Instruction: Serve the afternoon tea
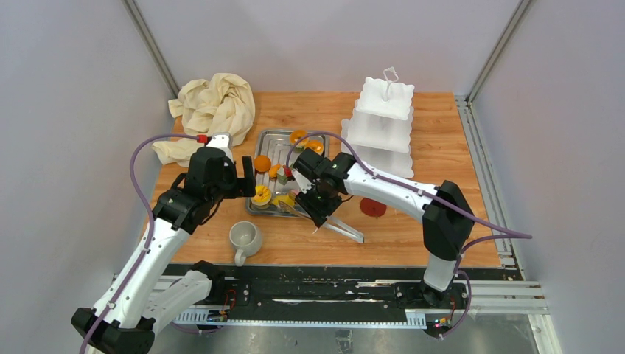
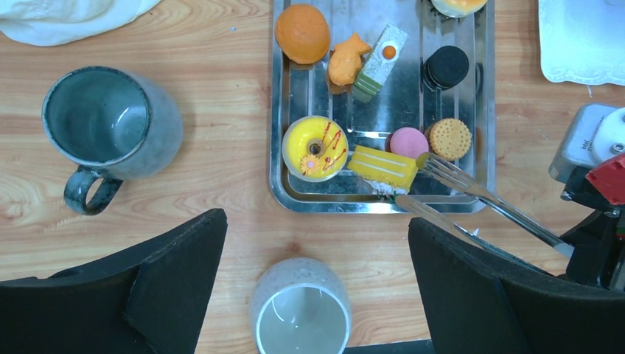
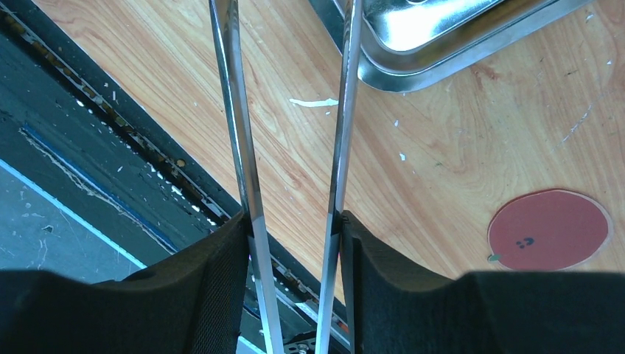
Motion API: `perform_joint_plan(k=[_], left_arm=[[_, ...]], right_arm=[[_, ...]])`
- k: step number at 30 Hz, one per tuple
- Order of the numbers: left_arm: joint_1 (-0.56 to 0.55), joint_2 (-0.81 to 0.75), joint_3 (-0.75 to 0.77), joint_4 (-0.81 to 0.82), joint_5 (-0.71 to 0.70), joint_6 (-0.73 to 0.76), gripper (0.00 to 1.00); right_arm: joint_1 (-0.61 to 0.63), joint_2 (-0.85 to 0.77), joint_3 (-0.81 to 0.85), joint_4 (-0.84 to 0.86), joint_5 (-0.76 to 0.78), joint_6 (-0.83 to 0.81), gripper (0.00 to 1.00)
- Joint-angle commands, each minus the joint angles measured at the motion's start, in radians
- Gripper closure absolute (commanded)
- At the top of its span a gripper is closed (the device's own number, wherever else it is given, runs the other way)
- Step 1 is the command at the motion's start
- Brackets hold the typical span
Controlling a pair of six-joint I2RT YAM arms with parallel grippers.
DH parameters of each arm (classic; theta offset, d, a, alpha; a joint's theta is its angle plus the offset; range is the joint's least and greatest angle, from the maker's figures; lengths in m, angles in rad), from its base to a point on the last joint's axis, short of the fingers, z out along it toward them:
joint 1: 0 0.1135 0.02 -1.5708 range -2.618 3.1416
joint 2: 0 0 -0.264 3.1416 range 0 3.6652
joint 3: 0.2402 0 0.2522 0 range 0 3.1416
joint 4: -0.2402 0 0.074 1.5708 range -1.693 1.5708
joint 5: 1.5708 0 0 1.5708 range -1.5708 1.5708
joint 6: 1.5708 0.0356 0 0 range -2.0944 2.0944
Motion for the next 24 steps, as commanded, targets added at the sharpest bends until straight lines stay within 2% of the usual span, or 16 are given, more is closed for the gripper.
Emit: perform_joint_plan(k=[1,13,24], left_arm=[[0.007,-0.01,-0.001,0.017,0.0,0.02,0.02],[0.007,-0.007,-0.003,0.018,0.007,0.017,0.02],[0.007,-0.002,-0.007,0.021,0.009,0.013,0.02]], right_arm=[[0.009,0.01,0.044,-0.014,0.029,0.0,0.55],[0.009,-0.019,0.037,-0.019,0.06,0.008,0.55],[0.01,0.021,0.041,-0.022,0.041,-0.003,0.54]])
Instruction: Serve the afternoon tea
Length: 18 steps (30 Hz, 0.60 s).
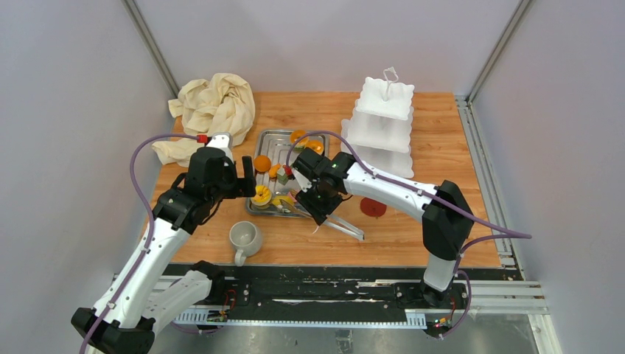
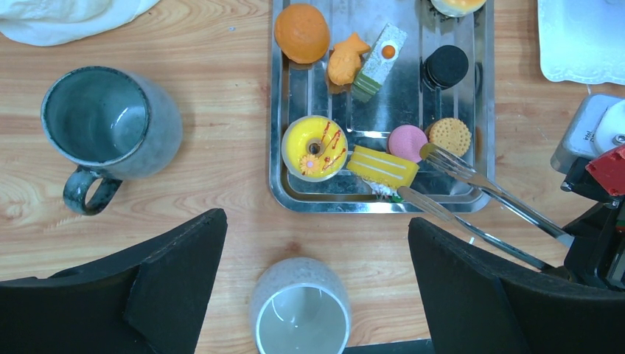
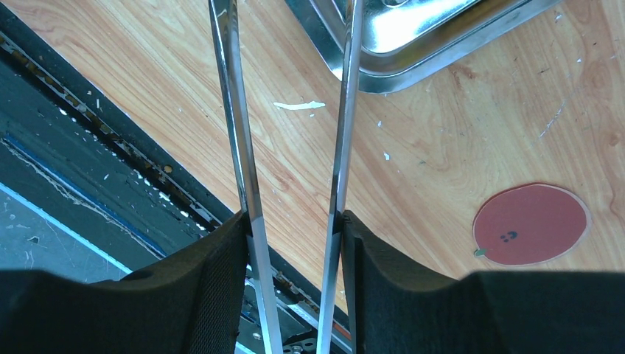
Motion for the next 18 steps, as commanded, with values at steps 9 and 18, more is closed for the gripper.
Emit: perform_joint_plan(k=[9,18], left_arm=[[0.007,-0.007,-0.009,0.016,0.004,0.008,0.02],[0.007,-0.018,-0.016,0.01,0.0,0.006,0.02]], right_arm=[[0.011,0.046,0.053,-0.01,-0.026,-0.019,0.53],[0.015,0.069,0.059,-0.014,-0.052,-0.027,0.52]])
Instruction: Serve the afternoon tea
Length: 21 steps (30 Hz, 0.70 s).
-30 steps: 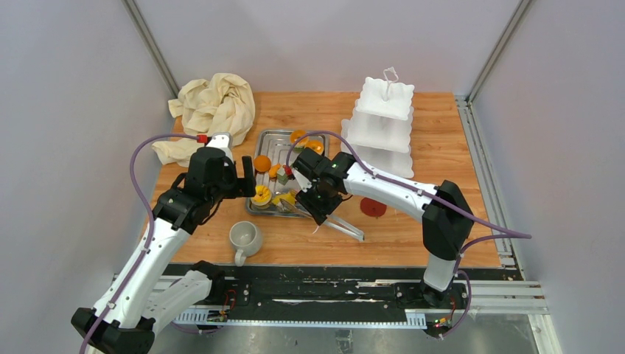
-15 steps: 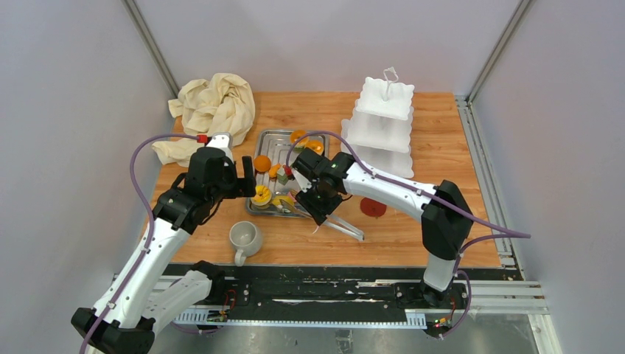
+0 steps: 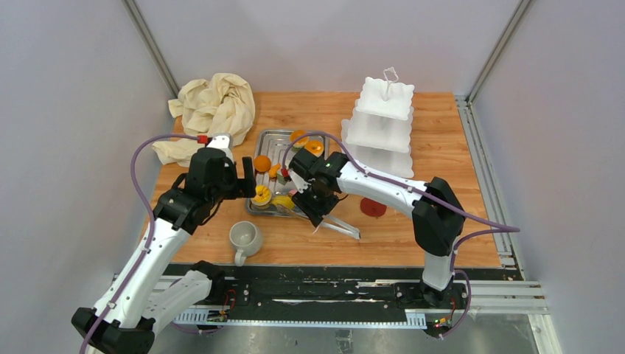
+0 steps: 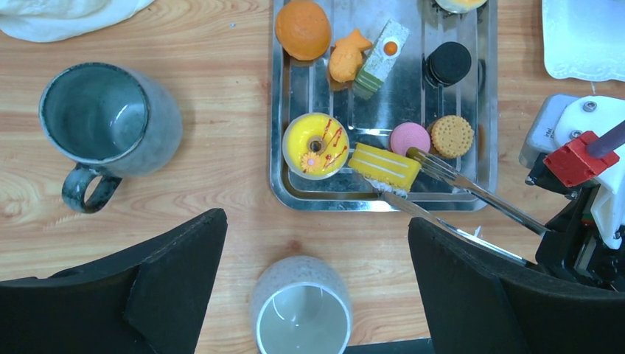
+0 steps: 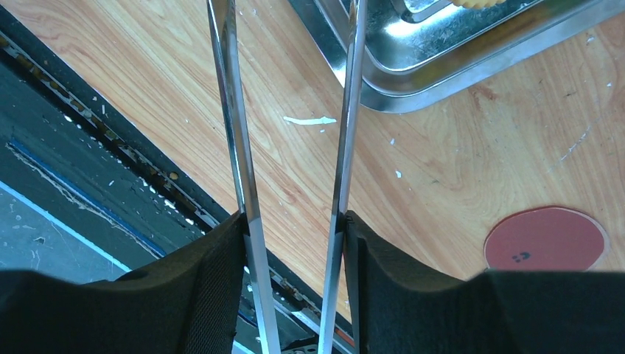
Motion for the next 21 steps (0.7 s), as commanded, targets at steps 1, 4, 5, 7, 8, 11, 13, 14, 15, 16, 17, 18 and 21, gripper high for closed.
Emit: perform_joint_plan(k=[1,4,5,7,8,11,13,14,15,16,17,18,21], left_arm=[[0.007,-0.018,-0.011,0.01,0.0,0.007,0.02],[0.007,-0.021,-0.011,0.009,-0.002,0.007,0.02],[0.006,-0.023,-0.013,0.008,-0.002,0.007,0.02],[0.007,-0.025,-0.015,0.008,-0.002,0.006,0.02],[0.007,-0.026,-0.016,0.008,-0.002,0.006,0.02],[0.006,-0.029,-0.019,0.008,-0.001,0.006,0.02],[0.007,-0.032,-0.02,0.008,-0.002,0.005,0.02],[0.007,-0.032,-0.02,0.008,-0.001,0.005,0.02],[0.006,-0.034,-0.021,0.01,-0.001,0.005,0.02],[0.007,-0.034,-0.022,0.01,-0.001,0.004,0.02],[0.007,-0.034,-0.022,0.009,-0.001,0.003,0.02],[0.006,-0.034,-0.02,0.009,0.002,0.001,0.02],[0.007,-0.038,-0.01,0.011,0.008,-0.007,0.02]], right_arm=[[0.016,0.012,0.025,-0.018,-0.023,-0.021,0.51],[0.017,0.013,0.022,-0.021,-0.015,-0.02,0.51],[0.017,0.013,0.022,-0.02,-0.013,-0.02,0.51],[0.017,0.01,0.02,-0.018,-0.008,-0.019,0.54],[0.017,0.006,0.019,-0.018,-0.004,-0.017,0.57],[0.018,-0.002,0.019,-0.018,0.004,-0.015,0.68],[0.017,-0.011,0.016,-0.018,0.011,-0.011,0.73],[0.018,-0.017,0.015,-0.018,0.012,-0.01,0.75],[0.018,-0.023,0.014,-0.017,0.013,-0.007,0.78],[0.018,-0.033,0.014,-0.019,0.014,-0.004,0.82],[0.018,-0.044,0.013,-0.02,0.017,-0.001,0.87],[0.018,-0.057,0.011,-0.02,0.021,0.002,0.92],[0.016,-0.118,0.007,-0.029,0.056,0.009,0.98]])
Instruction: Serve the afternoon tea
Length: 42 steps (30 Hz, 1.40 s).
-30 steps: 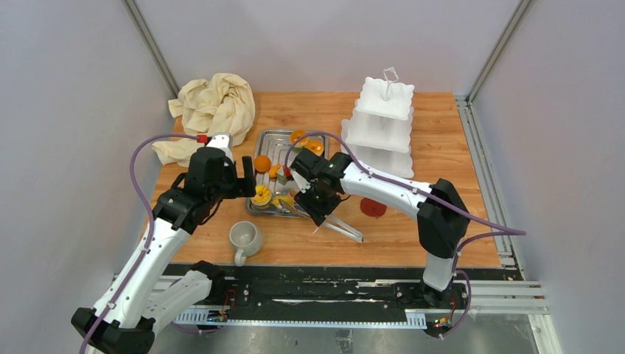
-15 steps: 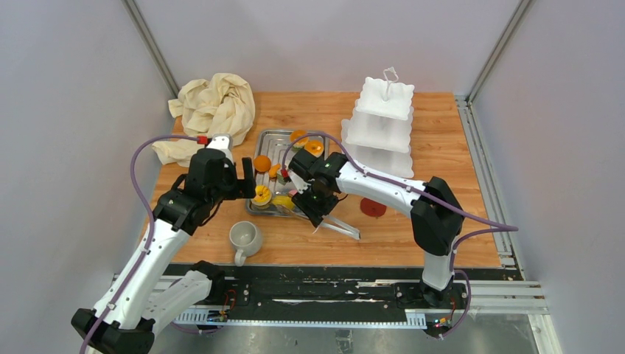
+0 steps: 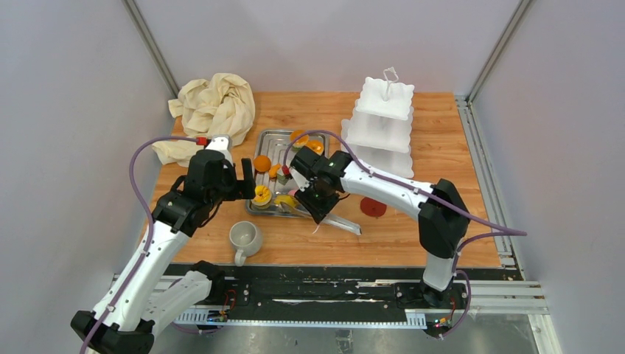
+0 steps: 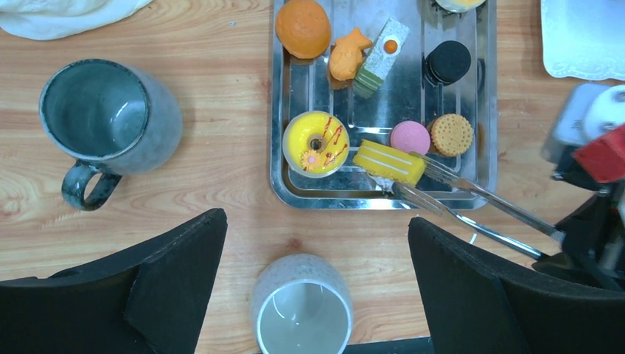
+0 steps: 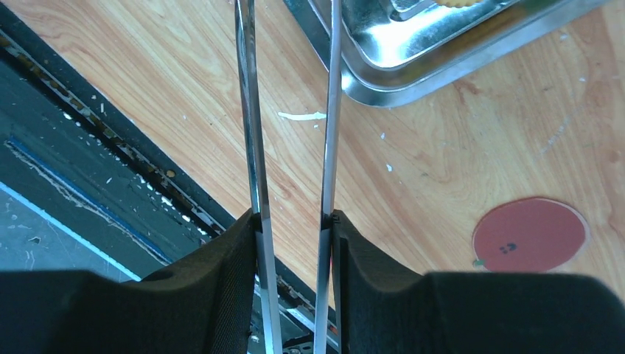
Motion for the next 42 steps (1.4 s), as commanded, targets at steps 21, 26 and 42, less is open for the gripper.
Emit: perform_joint_plan(k=[21,26,42], left_arm=[[0.007,0.003,0.037,0.029,0.011,-0.026,0.02],[0.006,0.007,0.039,0.043,0.043,-0.029,0.02],[0.007,0.001,0.024,0.042,0.047,-0.026,0.02]], right_arm=[[-0.235,-0.642,0.02,-0.007,0.213,0.028,0.99],[-0.38,-0.687,0.094,-0.01,0.166,0.003,0.99],[-0.57,-0.698,0.174,-0.083,0.181,-0.06,0.99]])
